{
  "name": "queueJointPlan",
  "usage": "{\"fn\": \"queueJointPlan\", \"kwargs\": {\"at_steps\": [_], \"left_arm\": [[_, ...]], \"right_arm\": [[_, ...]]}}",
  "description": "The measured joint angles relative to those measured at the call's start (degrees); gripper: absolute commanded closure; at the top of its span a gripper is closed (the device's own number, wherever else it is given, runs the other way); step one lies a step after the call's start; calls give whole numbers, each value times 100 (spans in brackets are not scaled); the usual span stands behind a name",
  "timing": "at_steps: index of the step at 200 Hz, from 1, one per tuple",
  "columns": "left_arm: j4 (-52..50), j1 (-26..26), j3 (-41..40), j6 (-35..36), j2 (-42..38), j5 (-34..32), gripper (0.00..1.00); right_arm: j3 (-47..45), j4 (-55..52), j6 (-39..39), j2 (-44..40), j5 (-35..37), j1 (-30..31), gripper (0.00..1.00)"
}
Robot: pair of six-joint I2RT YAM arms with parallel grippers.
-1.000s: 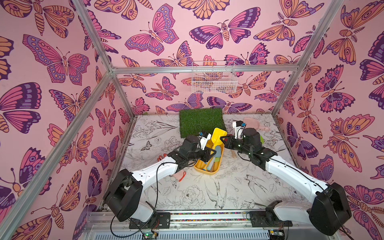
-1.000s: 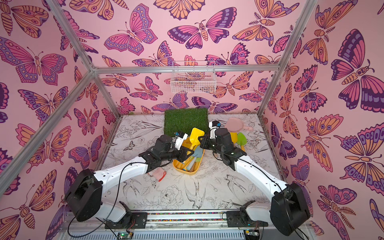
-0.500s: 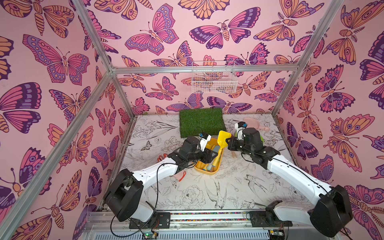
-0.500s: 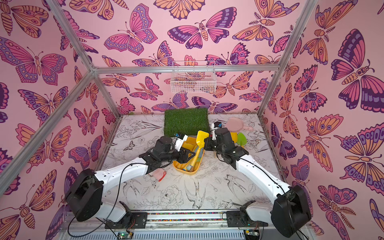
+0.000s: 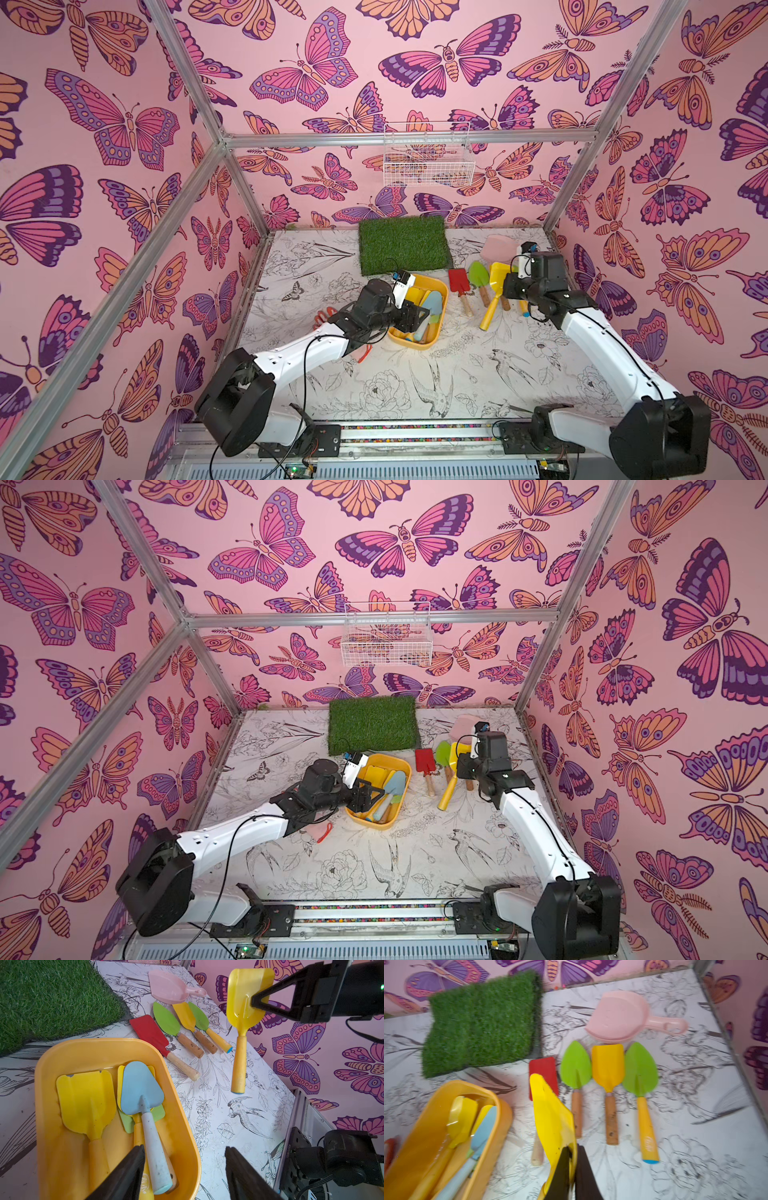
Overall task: Take the shovel out of the storage box
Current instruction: Place the shovel at the center of the board.
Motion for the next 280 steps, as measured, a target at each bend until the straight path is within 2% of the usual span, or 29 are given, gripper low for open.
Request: {"fn": "queueJointPlan", "kwargs": {"at_steps": [37,73,148,201,239,280], "left_arm": [[2,24,-72,42,-70,-46,33],[2,24,-76,39,-70,-52,33],[2,72,-96,61,-68,-31,34],[0,120,-96,61,103,42,34],[4,153,-96,66,142,74,34],[2,179,-96,81,254,79,34]], "right_arm": [[542,-343,-538,420,251,-1132,100],[1259,-595,-944,1379,328,-1788,100],[3578,-1613,-1991,4046,278,-2026,100],[4212,-2011,-2437,5104,-422,-2253,100],[4555,-2201,-2557,5506,-863,-2358,100],[4817,-2225,-2564,5702,-973,-2409,83]]}}
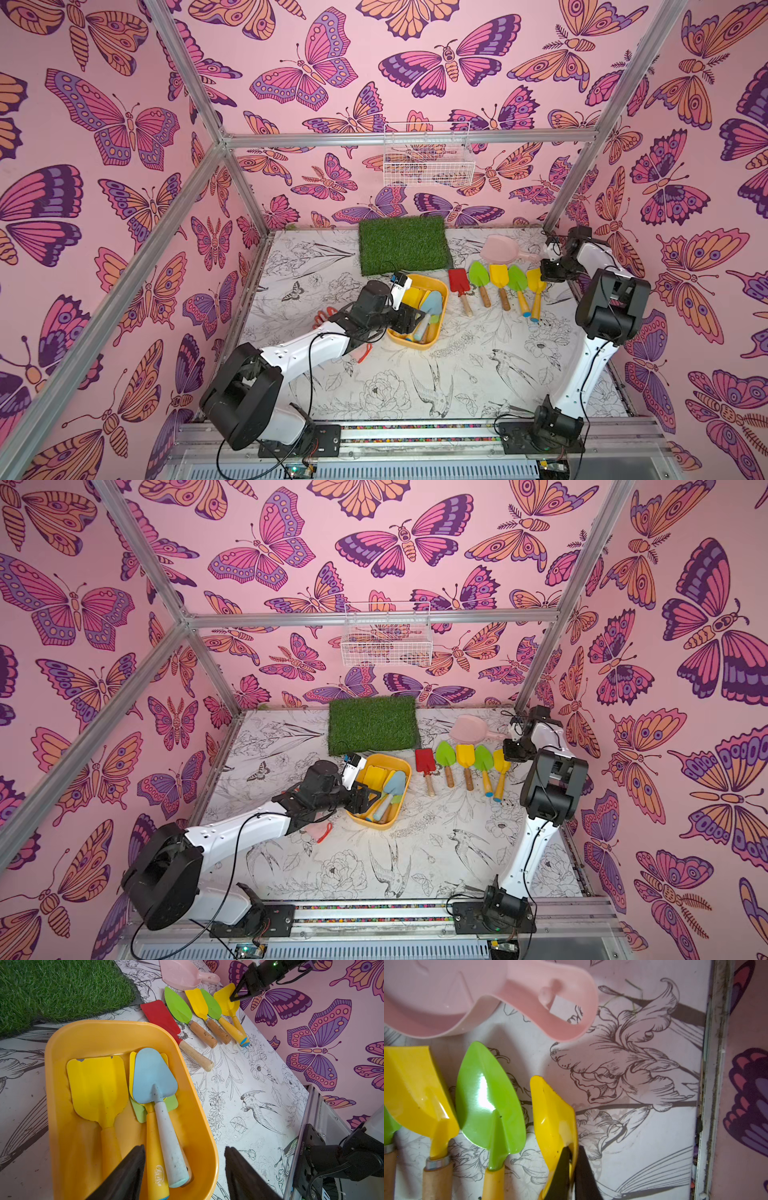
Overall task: Take the shovel out of the storage box
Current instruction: Place the shovel at the center of the board.
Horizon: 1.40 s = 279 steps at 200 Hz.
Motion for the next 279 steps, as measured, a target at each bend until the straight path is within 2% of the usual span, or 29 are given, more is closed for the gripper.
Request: {"fn": "queueJointPlan", "kwargs": {"at_steps": [74,104,130,174,217,279], "left_arm": [[-2,7,0,-2,13,-2,34],[-9,7,2,-2,13,-4,33],[-98,7,33,-13,13,-9,32],[-236,7,59,-136,11,-275,31],[-358,24,59,-203,-11,-577,28],[-455,87,59,-219,-109,-763,27]], "right_arm": [[37,190,83,245,31,-26,58],[-260,647,339,83,101,-26,52],[-997,1176,774,-551,343,-24,49],[-2271,1989,1661,-2205,1023,219,48],[-2747,2041,2190,-3069,1405,1016,48],[-3554,1917,2796,-4465,1401,2098,48]]}}
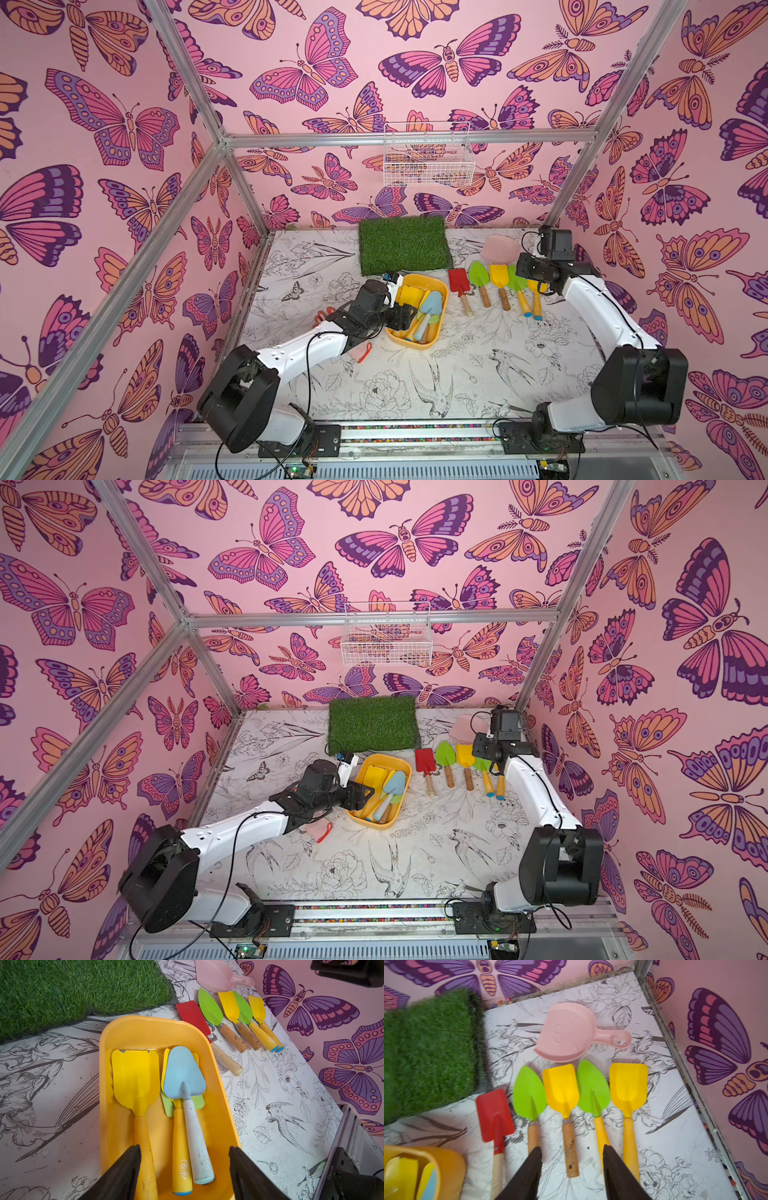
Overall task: Take the shovel out of the storage box
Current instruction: Place the shovel at the center of the board, then pick up the shovel from the storage box.
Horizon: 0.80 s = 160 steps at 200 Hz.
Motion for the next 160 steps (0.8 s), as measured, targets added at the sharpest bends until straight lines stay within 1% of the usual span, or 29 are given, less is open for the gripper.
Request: {"fn": "queueJointPlan", "kwargs": {"at_steps": [26,78,95,136,160], "left_arm": [[-2,0,0,-11,9,2,27],[-7,0,72,-57,229,4,27],[-46,0,151,-81,372,-2,29],[-372,-2,623,-157,927,11,36],[-553,-37,848,-173,1198,50,37]], "right_arm": [[-216,-37,114,-396,-33,319,48],[-706,-157,385,-973,-46,588,46],[-807,-205,448,-1056,-50,699,47],[-981,-234,560,-1102,-133,951,47],[-1130,-229,601,-1102,-240,986,47]]}}
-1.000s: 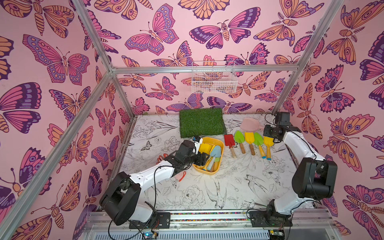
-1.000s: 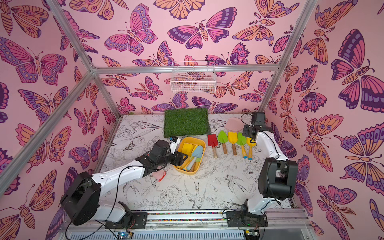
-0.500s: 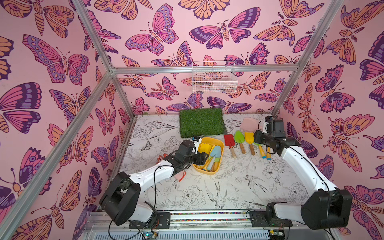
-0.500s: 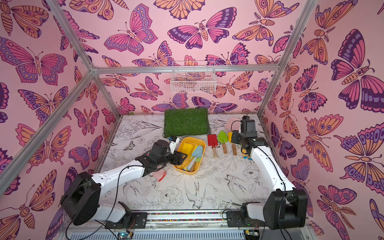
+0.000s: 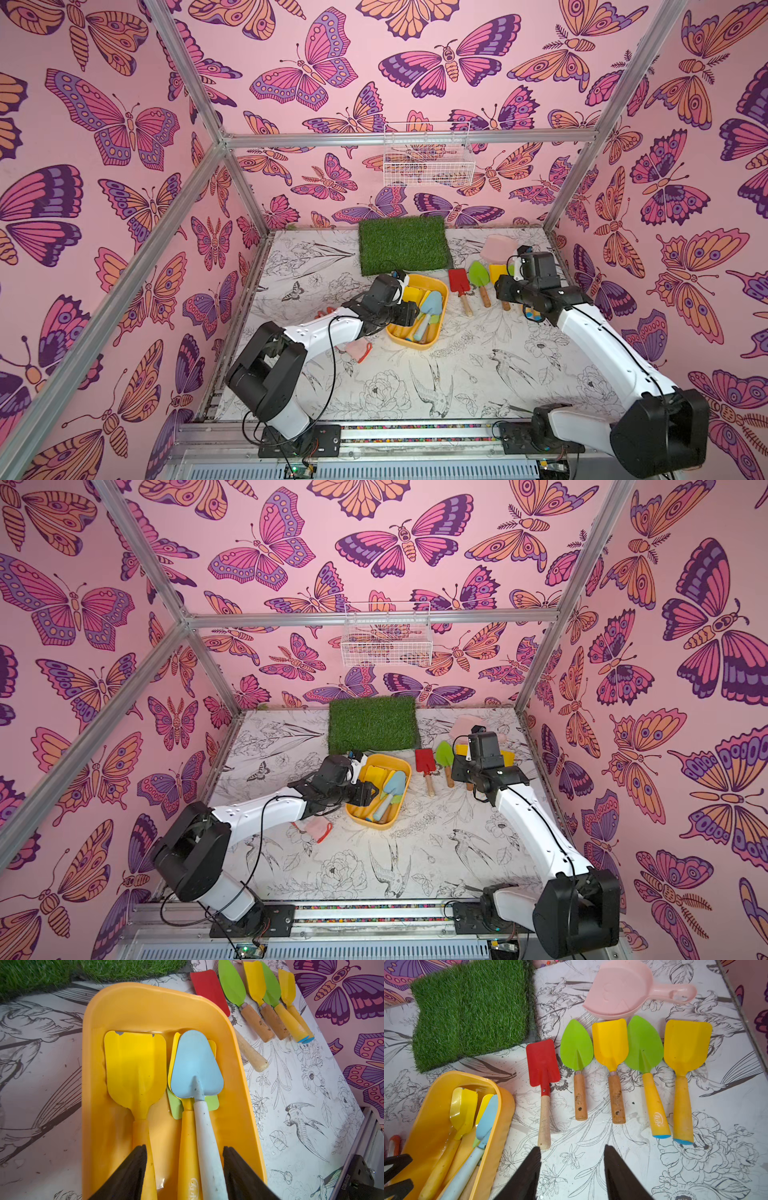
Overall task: Take the shovel out of the storage box
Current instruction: Pick up the shovel from the storage box.
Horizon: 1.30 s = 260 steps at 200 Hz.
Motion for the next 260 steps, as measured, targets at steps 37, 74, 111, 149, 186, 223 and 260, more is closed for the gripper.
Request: {"fn": "queueJointPlan", "kwargs": {"at_steps": [37,74,111,149,186,223,260], "left_arm": [[-302,-249,223,4,249,2,37],[-568,-448,573,4,662,22,40],[-920,-511,791,-7,1078,22,42],[-1235,-511,1029,-46,1281,20,49],[-1338,-509,1180,-140,1397,72,75],[-1432,-507,1231,-155,1397,129,91],[-1517,-507,1272,-221,1290,136,98]], "right_arm": [[-103,22,81,0,-197,7,47],[-127,92,103,-57,-363,22,47],[-197,168,105,-188,-501,37,47],[-352,267,146,-330,-636,37,47],[-404,339,149,-374,-693,37,46],[-404,367,166,-376,-734,39,47],[-415,378,229,-435,-737,37,47]]}}
